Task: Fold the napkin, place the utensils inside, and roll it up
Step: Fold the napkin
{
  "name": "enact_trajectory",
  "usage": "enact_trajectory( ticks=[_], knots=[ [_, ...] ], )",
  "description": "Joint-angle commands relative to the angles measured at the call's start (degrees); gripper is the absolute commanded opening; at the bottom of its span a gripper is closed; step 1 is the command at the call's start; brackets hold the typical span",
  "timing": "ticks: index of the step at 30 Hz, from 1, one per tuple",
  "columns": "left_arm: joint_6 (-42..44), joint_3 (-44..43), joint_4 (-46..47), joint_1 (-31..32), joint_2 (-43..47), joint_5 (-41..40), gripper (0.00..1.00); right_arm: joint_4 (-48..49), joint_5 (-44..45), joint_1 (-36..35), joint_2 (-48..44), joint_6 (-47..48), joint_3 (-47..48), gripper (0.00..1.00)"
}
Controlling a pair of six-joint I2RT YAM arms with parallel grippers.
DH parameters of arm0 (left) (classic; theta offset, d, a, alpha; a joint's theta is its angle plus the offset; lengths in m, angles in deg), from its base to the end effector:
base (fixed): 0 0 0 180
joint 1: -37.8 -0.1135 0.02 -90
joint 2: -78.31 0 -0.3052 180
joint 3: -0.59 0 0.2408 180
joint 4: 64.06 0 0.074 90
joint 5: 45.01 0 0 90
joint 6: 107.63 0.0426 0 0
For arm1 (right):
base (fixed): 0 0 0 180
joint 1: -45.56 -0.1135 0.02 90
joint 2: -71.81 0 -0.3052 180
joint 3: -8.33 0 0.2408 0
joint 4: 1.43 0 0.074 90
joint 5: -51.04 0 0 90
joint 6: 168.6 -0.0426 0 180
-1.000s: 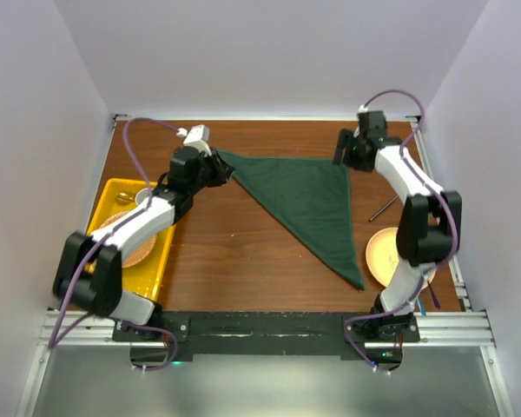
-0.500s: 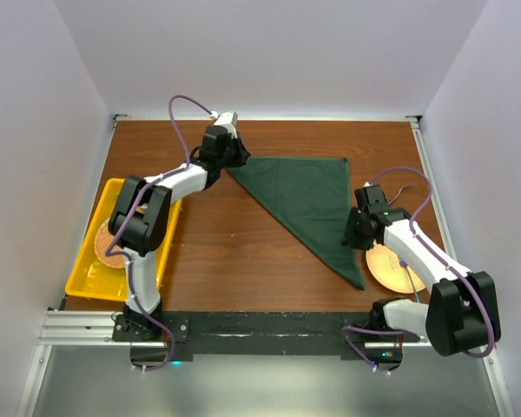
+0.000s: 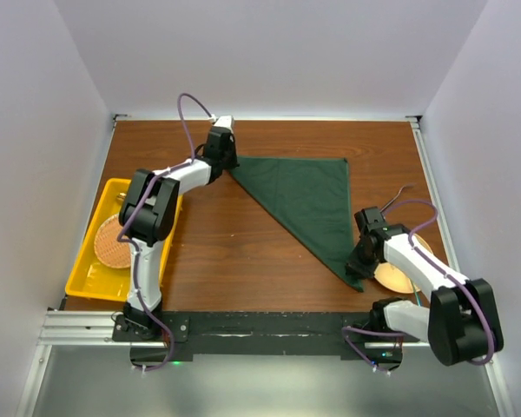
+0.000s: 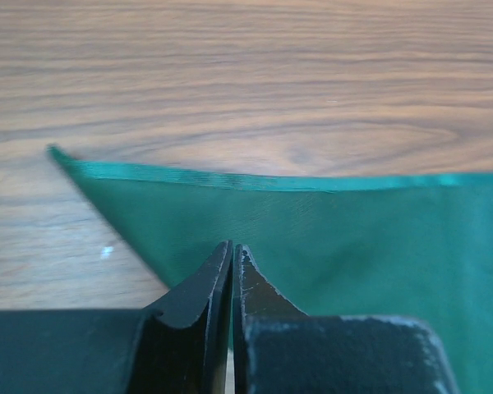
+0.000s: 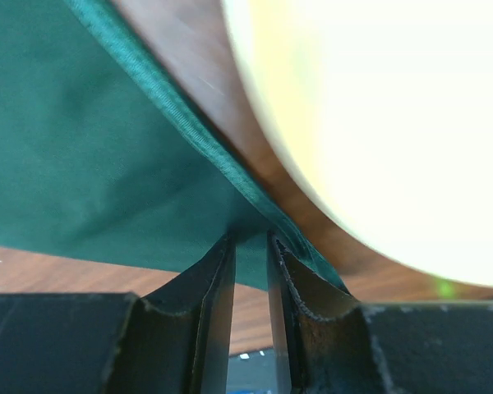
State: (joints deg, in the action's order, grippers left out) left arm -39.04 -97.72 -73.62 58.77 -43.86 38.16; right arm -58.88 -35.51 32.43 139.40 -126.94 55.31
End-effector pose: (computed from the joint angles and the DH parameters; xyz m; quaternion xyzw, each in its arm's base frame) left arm 0.4685 -0.1741 0.2104 -0.0316 0.8789 -0.1221 0.4601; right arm 0.1497 0.0323 0.1969 0.3037 0.9466 0.0274 0.1047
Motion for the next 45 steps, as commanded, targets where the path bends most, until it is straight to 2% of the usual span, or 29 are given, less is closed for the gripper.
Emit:
enact_trajectory(
  ticks=[1,5,10,16,21,26,31,36,39,42,45],
  knots=[
    [2.95,-3.14,-0.73,-0.84,-0.44,-4.60,0.08,-6.09,-0.10,-0.15,-6.14,-6.06,-1.53,0.26],
    [3.22,-4.54,-1.35,-0.84,-0.44,-3.63,0.08,-7.07,-0.55,-0.15,-10.72,-4.49,-0.58,0.25],
    [1.81,-5.59,-1.61,-0.93,-2.54,-3.01,0.09,-7.61,-0.53,-0.23,-9.59,-3.78,0.32,0.25],
    [0.49,-8.76,-6.62,-2.77,-6.59,-6.70,0.06,-4.71,-2.65,-0.23,-8.88,-7.03,-5.30,0.26],
    [1.19,-14.56,-14.44,-5.24,-11.07,-9.51,0.05,-2.68,-1.86,-0.23,-5.99,-6.16,-4.61,0.26],
    [3.74,-13.24,-10.93,-5.59,-7.13,-8.99,0.06,-3.82,-0.55,-1.28,-5.54,-2.64,0.92,0.26],
    [1.64,-12.72,-8.56,-5.59,-4.04,-7.76,0.08,-3.56,-2.03,-2.17,-5.37,-2.90,0.41,0.27],
    [0.14,-12.89,-9.87,-6.03,-6.23,-10.83,0.09,-1.01,-2.83,-2.34,-3.35,-3.60,-2.75,0.26],
    [-1.08,-14.38,-11.89,-7.52,-9.48,-9.87,0.09,0.22,-3.18,-2.26,-2.82,-5.09,-5.13,0.27],
    [-1.27,-16.23,-14.97,-9.02,-11.51,-10.30,0.09,0.75,-3.00,-2.34,-2.20,-5.54,-4.52,0.27],
    [-0.65,-15.27,-15.24,-9.28,-9.50,-11.80,0.09,-0.65,0.33,-2.34,-1.24,-3.44,-1.63,0.27]
  ],
)
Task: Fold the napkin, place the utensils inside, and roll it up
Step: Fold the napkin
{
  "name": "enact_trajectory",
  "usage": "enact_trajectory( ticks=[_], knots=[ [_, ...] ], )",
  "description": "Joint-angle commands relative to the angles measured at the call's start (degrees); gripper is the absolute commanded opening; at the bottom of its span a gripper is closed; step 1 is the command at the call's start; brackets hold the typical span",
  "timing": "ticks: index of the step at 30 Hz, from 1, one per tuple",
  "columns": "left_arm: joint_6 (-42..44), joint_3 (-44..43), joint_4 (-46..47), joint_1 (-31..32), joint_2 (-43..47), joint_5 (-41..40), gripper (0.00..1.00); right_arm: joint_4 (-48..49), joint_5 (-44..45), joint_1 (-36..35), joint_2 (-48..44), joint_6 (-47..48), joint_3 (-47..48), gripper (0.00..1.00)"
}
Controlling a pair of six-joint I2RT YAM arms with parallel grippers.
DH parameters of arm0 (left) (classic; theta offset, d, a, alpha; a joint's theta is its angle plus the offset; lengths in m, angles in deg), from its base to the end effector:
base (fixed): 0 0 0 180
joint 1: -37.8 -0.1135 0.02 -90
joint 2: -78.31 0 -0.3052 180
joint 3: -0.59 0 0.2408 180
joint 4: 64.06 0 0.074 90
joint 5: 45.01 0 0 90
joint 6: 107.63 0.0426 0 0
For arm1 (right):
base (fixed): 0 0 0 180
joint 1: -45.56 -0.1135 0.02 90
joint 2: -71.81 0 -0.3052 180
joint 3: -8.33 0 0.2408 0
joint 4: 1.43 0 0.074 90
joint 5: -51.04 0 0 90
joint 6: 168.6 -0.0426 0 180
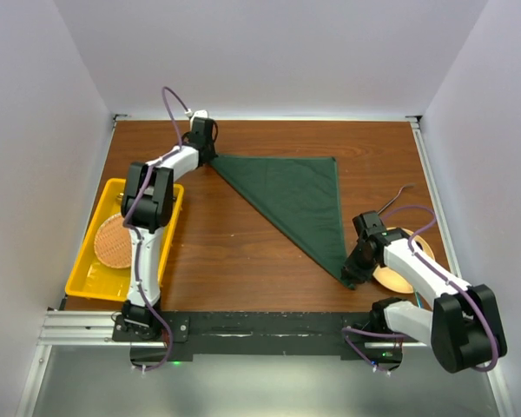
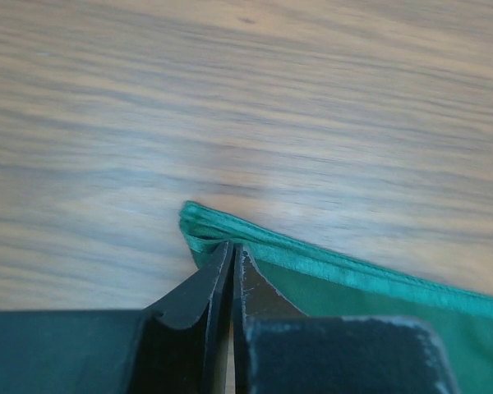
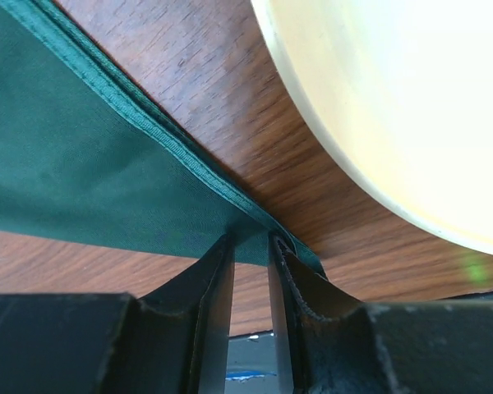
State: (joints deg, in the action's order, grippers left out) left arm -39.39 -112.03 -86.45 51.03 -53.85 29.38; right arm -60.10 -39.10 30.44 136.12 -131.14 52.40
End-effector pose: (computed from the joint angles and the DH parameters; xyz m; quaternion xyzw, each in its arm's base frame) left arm 0.5257 -0.1118 0.1823 -0.1225 0.8982 -0.0030 0.4221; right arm 0.1313 0.0356 0.1908 0.3192 0.9428 0.0548 0.0796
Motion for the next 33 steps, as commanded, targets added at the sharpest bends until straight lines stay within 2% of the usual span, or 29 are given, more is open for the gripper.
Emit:
enact_trajectory(
  ticks=[1,4,7,8,9,11,13,16,19,21,25,30,33],
  knots=[
    [-0.13,-0.34,-1.36,-1.46,1.54,-2.58,0.09,0.22,5.05,-0.35,2.13,1.64,3.55,0.27],
    [0.31,1.33,-0.82,-1.28,7.59,-1.18,0.15,-0.22,7.08,-0.35,2.22,8.13,9.52,0.28],
    [0.05,2.91,-0.65,-0.58,12.34,3.12,0.25,4.95,2.44,-3.24,3.62,16.83,15.23,0.29],
    [-0.82,4.05,0.05,-0.23,13.67,4.88,0.28,5.92,0.95,-4.21,4.67,18.85,16.92,0.34],
    [-1.35,5.37,1.10,0.56,14.90,9.33,0.29,8.97,0.32,-5.61,7.46,21.13,19.37,0.45],
    [-3.37,10.11,4.61,1.87,17.72,15.32,0.30,13.47,-3.88,-7.82,10.46,23.17,21.06,0.59],
    [-3.90,13.01,6.73,4.86,18.69,18.34,0.29,20.41,-7.75,-9.05,16.34,23.88,23.43,0.61],
    [-3.90,14.51,6.82,8.91,17.73,17.81,0.25,25.08,-11.27,-11.85,27.07,22.92,29.83,0.54],
    [-4.43,15.57,6.74,10.23,16.15,19.48,0.15,24.57,-9.63,-15.54,35.32,23.26,37.31,0.35],
    [-4.52,17.15,7.09,10.67,16.23,19.13,0.13,24.04,-8.56,-16.44,37.54,23.62,40.38,0.27],
    [-3.91,20.93,9.90,10.67,16.06,17.38,0.10,24.91,-8.47,-17.05,40.01,23.44,40.84,0.19],
    [-2.06,20.67,8.85,10.67,14.21,15.70,0.10,27.54,-8.29,-18.19,39.14,22.13,33.40,0.17],
    [-1.62,18.93,5.62,10.85,14.55,13.07,0.10,26.94,-7.33,-18.02,36.94,22.21,30.04,0.24]
  ],
)
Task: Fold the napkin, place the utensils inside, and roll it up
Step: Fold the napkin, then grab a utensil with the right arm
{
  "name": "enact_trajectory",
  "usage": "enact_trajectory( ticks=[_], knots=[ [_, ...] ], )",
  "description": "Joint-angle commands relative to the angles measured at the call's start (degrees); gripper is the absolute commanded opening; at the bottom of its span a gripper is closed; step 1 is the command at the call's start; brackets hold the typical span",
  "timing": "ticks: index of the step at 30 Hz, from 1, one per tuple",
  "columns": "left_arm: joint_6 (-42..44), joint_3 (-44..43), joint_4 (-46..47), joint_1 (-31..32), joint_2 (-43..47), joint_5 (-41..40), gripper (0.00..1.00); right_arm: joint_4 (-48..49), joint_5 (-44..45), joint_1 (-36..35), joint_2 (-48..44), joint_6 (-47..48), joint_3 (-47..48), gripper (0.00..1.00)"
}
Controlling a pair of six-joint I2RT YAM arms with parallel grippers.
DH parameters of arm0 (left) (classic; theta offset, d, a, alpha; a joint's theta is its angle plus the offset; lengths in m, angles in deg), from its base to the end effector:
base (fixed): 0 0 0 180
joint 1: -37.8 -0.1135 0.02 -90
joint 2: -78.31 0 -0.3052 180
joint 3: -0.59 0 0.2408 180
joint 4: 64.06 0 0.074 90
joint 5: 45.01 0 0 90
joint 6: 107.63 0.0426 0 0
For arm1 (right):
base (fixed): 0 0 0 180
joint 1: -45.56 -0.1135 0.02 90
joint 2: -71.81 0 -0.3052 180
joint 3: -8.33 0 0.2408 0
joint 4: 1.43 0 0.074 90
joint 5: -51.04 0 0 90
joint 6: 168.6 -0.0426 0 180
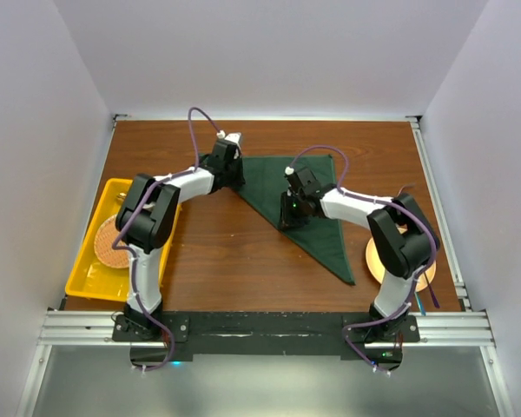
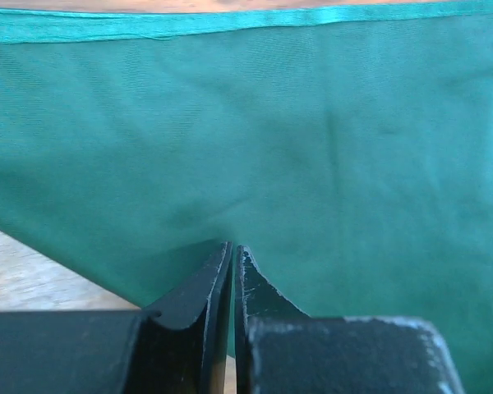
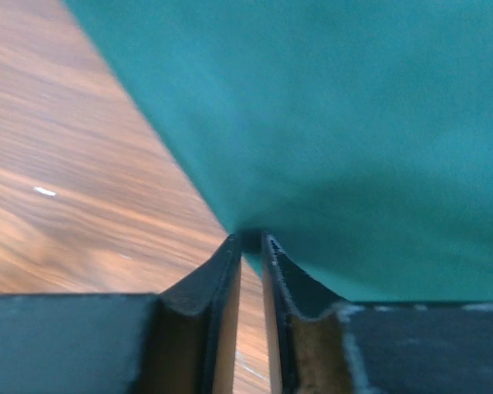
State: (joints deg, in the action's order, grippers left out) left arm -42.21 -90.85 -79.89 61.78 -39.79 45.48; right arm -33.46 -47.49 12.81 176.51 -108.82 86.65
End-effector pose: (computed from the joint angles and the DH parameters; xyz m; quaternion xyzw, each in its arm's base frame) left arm 0.4247 -0.1893 0.1959 -0.0031 0.9153 -0.1692 0.3656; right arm 0.3111 0.2076 0.2028 -0.0414 0.9589 0.2028 0.1941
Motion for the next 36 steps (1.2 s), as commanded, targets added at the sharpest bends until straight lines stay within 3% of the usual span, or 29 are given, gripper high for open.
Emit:
enact_trajectory(
  ticks=[1,3,4,5,6,7,10,15,21,29,32,34,36],
  knots=[
    [1.46,-2.53,-1.40,0.36,1.55,-3.56,0.12,-0.93,2.63,-0.12,-4.33,0.42,-3.79,0.25],
    [1.90,-3.23,-1.40,2.37,5.75,-6.37,0.23,-6.19,8.41,1.36,-7.13,2.26,-0.29,0.38],
    [1.73,-3.75,-1.92,3.16,7.08,-7.08,0.35,-8.04,10.27,2.42,-8.02,2.70,1.13,0.46],
    [1.38,-3.93,-2.19,4.04,8.49,-6.74,0.39,-11.19,11.42,3.91,-8.81,2.88,2.27,0.57],
    [0.85,-3.85,-2.28,5.70,11.29,-6.12,0.43,-12.44,12.22,8.01,-10.04,2.62,4.20,0.63],
    [-0.28,-3.50,-2.28,6.68,12.62,-5.86,0.54,-13.15,12.49,10.49,-10.57,2.27,4.65,0.69],
    [-2.13,0.01,-0.79,11.60,18.16,-5.51,0.62,-16.14,12.84,19.37,-10.75,2.09,6.85,0.78],
    [-5.92,10.01,6.23,18.63,26.76,1.00,0.62,-18.08,14.50,32.55,-7.24,3.23,10.27,0.79],
    [-5.13,17.41,6.43,26.02,34.24,1.09,0.60,-16.85,14.61,43.28,-1.35,3.24,12.04,0.75],
    [-4.78,22.69,3.62,28.83,41.81,-1.71,0.60,-14.66,16.10,44.18,3.92,2.71,12.04,0.65],
    [-3.90,22.87,1.68,28.83,43.83,-4.00,0.59,-14.04,15.22,44.18,5.94,2.97,12.04,0.51],
    [-3.37,22.17,-0.50,28.83,44.98,-4.88,0.58,-13.69,15.56,44.09,6.39,3.58,12.04,0.29],
    [-3.37,21.12,-2.45,28.75,45.76,-6.64,0.58,-12.46,16.44,43.31,5.43,5.69,11.95,0.20]
  ],
)
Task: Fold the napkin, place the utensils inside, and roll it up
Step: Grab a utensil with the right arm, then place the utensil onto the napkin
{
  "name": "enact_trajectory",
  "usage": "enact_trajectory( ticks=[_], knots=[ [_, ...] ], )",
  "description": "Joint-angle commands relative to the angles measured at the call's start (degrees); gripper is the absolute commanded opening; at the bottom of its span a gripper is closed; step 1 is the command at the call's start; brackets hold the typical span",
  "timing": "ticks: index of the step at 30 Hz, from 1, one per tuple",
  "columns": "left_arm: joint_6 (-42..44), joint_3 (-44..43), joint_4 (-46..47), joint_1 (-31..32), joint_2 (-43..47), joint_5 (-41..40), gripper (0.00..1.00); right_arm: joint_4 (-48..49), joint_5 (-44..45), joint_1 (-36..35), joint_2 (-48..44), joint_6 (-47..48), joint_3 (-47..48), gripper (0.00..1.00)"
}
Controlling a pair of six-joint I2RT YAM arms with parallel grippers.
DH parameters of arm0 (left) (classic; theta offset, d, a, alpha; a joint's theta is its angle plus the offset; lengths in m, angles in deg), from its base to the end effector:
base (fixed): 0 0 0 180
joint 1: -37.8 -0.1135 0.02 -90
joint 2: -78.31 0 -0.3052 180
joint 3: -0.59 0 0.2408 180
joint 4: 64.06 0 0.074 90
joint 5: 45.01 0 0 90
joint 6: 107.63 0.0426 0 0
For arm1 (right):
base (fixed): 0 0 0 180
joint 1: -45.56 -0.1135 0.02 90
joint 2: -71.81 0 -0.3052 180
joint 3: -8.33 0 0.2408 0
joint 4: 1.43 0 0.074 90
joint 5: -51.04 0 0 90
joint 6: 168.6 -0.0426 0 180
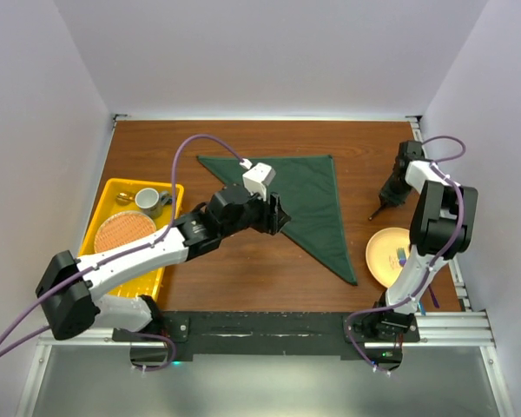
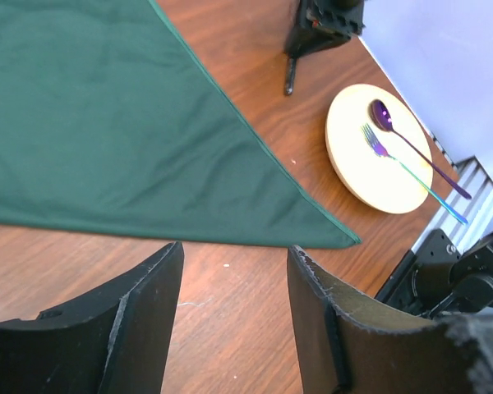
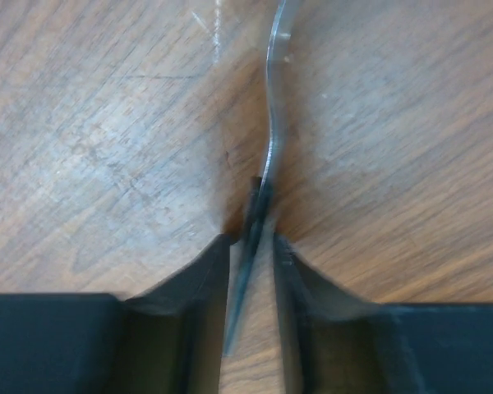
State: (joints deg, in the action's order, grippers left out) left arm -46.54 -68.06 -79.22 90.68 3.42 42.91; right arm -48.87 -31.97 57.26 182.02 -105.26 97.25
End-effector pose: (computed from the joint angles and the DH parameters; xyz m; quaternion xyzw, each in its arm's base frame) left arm 0.1752 -0.2290 0.3394 0.1615 0.8101 -0.3575 0.4357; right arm 0.3828 -0.0846 0.2041 0.3329 0.9228 -0.0354 0.1904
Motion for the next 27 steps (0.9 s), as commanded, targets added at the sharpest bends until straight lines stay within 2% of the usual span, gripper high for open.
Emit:
enact_trajectory(
  ticks=[1,3,4,5,6,7,8,10,13,16,18,22,27],
  knots=[
    [0.78,-2.03,-3.48,-0.24,2.73,-5.20,0.59,3.22,1.54,-1.85,-1.48,3.87,1.52,0.14],
    [-0.53,-2.73,-3.75,-1.81,2.74,-4.77,0.62,3.05,4.69,-5.52,-3.59,5.90,2.58,0.06],
    [-1.41,-3.00,-3.58,-3.04,2.56,-2.07,0.63,2.78,5.84,-7.55,-5.69,8.70,3.28,0.00],
    [-2.55,-3.09,-2.79,-6.96,2.04,0.48,0.65,2.08,9.42,-9.92,-6.67,10.29,4.76,0.00],
    [-5.87,-2.83,-1.65,-9.53,1.68,4.07,0.66,1.47,11.19,-15.78,-7.46,11.70,5.47,0.00],
    [-7.90,-2.22,-0.16,-12.16,1.51,10.98,0.66,1.03,12.78,-18.45,-9.21,14.58,6.18,0.00],
    [-9.92,-0.64,4.99,-16.63,1.07,14.01,0.66,0.15,14.53,-21.08,-10.10,15.83,6.97,0.00],
    [-14.76,0.60,9.59,-20.26,0.45,20.86,0.67,-0.03,13.94,-27.77,-12.20,18.64,6.89,0.00],
    [-17.59,0.69,14.70,-23.61,-1.65,24.22,0.67,0.93,7.54,-34.89,-16.78,20.14,5.14,0.00],
    [-18.12,-0.36,16.99,-24.67,-4.47,25.99,0.68,3.82,-4.14,-40.34,-20.91,19.97,2.06,0.00],
    [-17.77,-0.89,17.08,-24.84,-6.05,26.26,0.70,5.15,-6.53,-44.21,-23.36,19.54,-0.66,0.00],
    [-16.36,-1.07,16.56,-24.58,-7.11,25.12,0.75,6.47,-10.31,-46.51,-24.61,18.13,-3.39,0.00],
    [-15.83,-0.54,12.61,-24.58,-7.29,19.33,0.71,6.12,-5.51,-48.18,-22.77,19.53,-3.58,0.00]
  ],
)
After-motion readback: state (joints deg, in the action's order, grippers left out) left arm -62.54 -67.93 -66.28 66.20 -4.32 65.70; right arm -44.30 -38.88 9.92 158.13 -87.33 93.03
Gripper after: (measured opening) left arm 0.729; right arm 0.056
